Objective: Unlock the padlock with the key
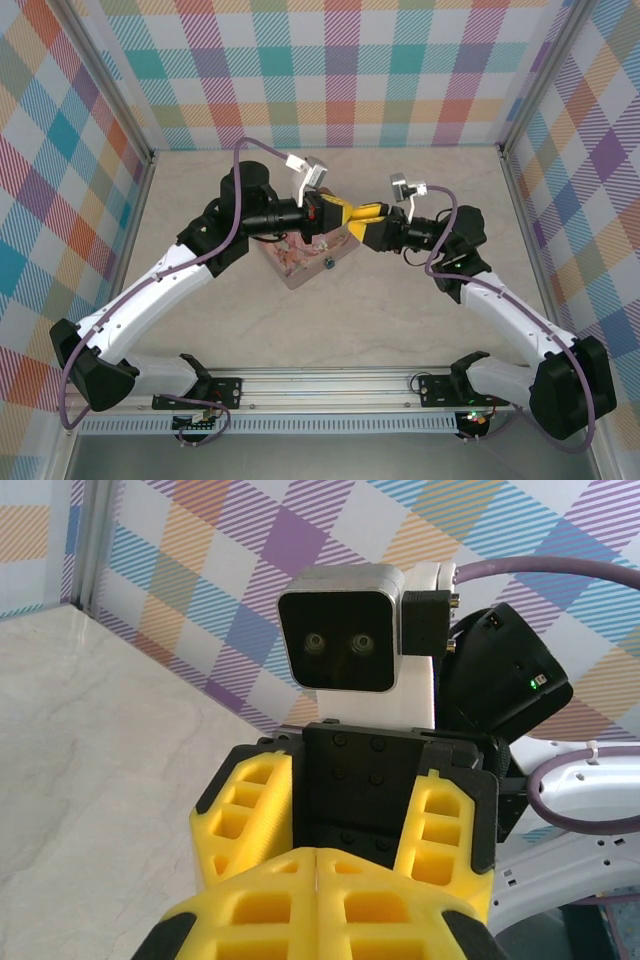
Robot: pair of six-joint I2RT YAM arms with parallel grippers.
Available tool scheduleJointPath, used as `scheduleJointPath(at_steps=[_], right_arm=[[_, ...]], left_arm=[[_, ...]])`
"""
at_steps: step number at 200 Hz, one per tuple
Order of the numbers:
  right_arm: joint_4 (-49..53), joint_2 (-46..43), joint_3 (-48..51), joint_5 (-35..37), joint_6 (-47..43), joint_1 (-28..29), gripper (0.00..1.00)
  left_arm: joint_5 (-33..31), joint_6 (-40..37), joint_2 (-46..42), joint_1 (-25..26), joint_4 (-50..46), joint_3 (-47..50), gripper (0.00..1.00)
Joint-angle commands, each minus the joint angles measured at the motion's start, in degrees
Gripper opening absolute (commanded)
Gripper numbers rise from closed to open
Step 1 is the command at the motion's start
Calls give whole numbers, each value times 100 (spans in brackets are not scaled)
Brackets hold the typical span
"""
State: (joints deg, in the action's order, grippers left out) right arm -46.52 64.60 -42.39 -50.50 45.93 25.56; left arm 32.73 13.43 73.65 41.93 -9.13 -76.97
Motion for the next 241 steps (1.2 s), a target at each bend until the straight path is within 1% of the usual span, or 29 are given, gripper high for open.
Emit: scheduleJointPath(at_steps=[1, 72, 86, 113, 139, 156, 164, 186, 198, 208, 218, 241], right_arm=[[-304, 61, -257, -185, -14, 45, 45], [-168, 44, -334, -153, -37, 61, 20], [-108, 44, -350, -190, -58, 72, 19], [-59, 45, -308, -210, -67, 89, 18], [-48, 22, -264, -192, -76, 98, 11], [47, -51, -252, -139, -134, 98, 2], [148, -99, -246, -113, -205, 97, 0], [600, -249, -246, -26, -480, 97, 0], [987, -342, -247, 78, -715, 97, 0], [1532, -430, -230, 213, -944, 98, 0], [1957, -545, -206, 430, -1180, 97, 0], [2914, -775, -138, 1008, -1654, 98, 0]], left_arm=[[207, -25, 14, 16, 26, -222, 0], [239, -51, 36, 15, -54, -222, 0], [208, -64, 45, 17, -54, -222, 0], [173, -51, 64, 13, -28, -217, 0], [181, -45, 78, 14, -19, -220, 0], [157, -51, 63, 16, -37, -222, 0], [124, -63, 66, 17, -50, -222, 0], [-94, -161, 19, 12, -140, -281, 26], [-333, -274, -31, 4, -331, -375, 40], [-595, -382, -88, -18, -531, -447, 54], [-938, -428, -185, -59, -630, -457, 65], [-2160, -299, -415, -201, -1252, -316, 84]])
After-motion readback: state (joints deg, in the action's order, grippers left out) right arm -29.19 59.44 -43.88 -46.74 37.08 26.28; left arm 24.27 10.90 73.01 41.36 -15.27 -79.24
